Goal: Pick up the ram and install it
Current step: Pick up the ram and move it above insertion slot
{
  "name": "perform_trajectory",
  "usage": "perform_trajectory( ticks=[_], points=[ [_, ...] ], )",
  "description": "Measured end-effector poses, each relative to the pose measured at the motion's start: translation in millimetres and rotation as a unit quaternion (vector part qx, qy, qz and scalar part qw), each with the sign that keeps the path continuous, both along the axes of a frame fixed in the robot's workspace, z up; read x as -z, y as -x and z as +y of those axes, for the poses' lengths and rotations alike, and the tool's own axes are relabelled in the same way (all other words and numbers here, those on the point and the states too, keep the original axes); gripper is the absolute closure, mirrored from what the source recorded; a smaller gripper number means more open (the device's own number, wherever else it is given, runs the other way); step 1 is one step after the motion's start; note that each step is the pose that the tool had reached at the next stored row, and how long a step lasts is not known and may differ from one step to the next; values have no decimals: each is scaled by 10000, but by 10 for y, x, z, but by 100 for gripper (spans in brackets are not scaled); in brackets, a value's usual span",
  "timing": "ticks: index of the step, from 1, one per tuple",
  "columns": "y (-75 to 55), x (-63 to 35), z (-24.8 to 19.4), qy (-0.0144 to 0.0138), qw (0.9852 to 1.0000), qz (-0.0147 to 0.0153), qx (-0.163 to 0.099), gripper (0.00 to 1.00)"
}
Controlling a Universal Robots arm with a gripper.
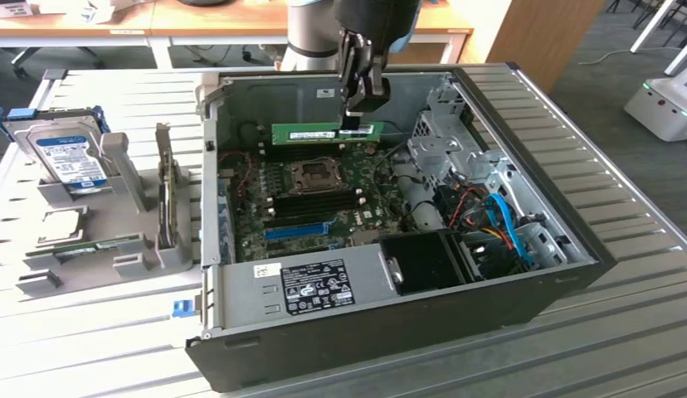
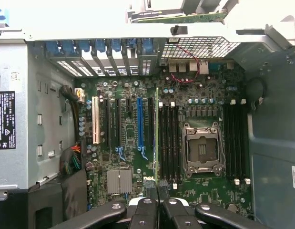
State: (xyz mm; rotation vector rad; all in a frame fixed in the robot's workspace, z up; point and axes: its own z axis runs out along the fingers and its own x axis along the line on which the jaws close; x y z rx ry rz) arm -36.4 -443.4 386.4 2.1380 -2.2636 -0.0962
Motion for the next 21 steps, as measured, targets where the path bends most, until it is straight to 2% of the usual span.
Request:
perform_trajectory(
  ticks=[5, 10, 15, 21],
  points=[
    [1, 0, 63, 0, 10000, 0, 0, 88],
    [1, 1, 145, 0, 10000, 1, 1, 88],
    [0, 2, 149, 0, 10000, 0, 0, 88],
    [1, 53, 148, 0, 10000, 0, 0, 88]
  ],
)
